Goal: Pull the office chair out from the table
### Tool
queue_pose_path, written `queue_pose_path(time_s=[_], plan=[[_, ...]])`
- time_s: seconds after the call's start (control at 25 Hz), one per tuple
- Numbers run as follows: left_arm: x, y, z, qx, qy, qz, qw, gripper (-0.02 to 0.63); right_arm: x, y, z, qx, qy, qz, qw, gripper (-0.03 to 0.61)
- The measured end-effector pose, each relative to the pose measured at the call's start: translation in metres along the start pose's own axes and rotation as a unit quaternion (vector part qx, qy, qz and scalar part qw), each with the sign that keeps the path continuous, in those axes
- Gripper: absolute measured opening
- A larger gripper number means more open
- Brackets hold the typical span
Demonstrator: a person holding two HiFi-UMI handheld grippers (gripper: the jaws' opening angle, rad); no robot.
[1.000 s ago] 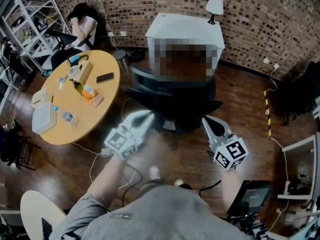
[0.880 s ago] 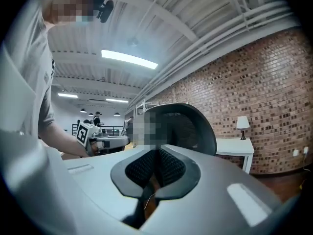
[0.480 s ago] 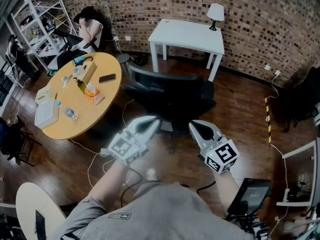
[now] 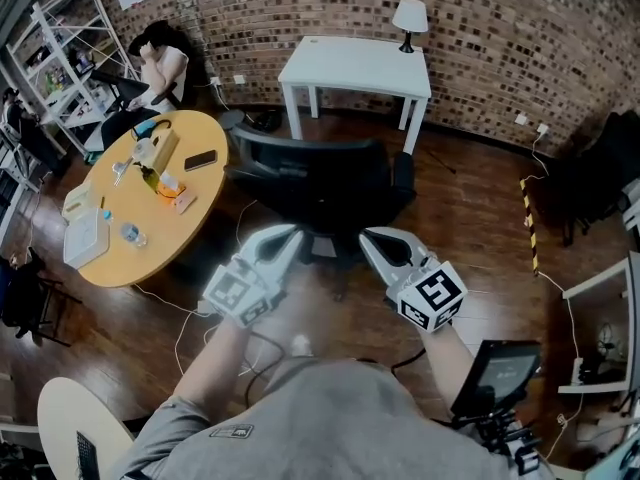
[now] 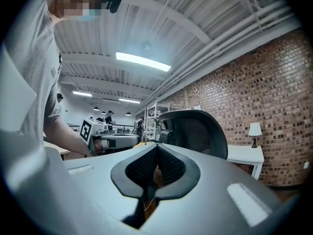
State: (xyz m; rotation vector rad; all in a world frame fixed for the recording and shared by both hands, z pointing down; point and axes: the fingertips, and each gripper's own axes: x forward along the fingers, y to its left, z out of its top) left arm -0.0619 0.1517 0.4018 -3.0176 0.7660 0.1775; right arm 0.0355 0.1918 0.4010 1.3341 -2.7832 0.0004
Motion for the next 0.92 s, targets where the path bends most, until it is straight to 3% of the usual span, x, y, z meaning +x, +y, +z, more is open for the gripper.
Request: queue_pose_path(time_s=[0.92], plan=[[0.014, 0.012, -0.002, 0.004, 0.001, -0.012, 0.9999, 0.002, 0.013, -0.012, -0.003, -0.002, 0.007, 0.002, 1.0, 0.012]])
